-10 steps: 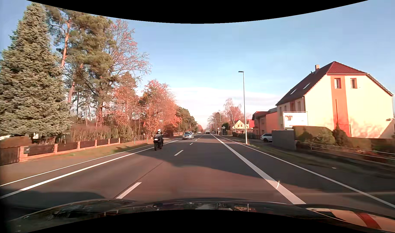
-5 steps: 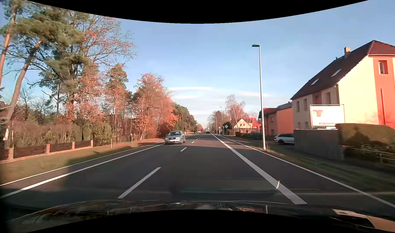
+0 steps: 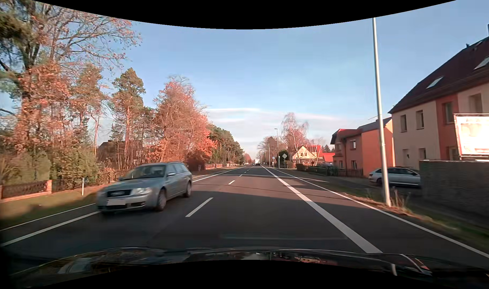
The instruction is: Follow the waypoints while adhering to traffic rules and regulations
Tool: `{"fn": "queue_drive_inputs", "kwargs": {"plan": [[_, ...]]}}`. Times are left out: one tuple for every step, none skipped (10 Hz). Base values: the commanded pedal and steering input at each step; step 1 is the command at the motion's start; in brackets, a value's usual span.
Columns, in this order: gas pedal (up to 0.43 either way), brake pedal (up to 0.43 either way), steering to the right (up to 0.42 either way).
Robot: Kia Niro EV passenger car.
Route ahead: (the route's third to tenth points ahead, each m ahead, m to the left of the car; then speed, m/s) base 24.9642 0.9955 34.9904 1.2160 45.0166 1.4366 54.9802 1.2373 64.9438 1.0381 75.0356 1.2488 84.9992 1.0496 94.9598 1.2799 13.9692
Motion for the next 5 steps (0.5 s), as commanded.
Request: {"fn": "queue_drive_inputs", "kwargs": {"plan": [[0.118, 0.0, -0.001], [0.118, 0.0, -0.002], [0.118, 0.0, -0.001], [0.118, 0.0, -0.001], [0.118, 0.0, -0.001]]}}
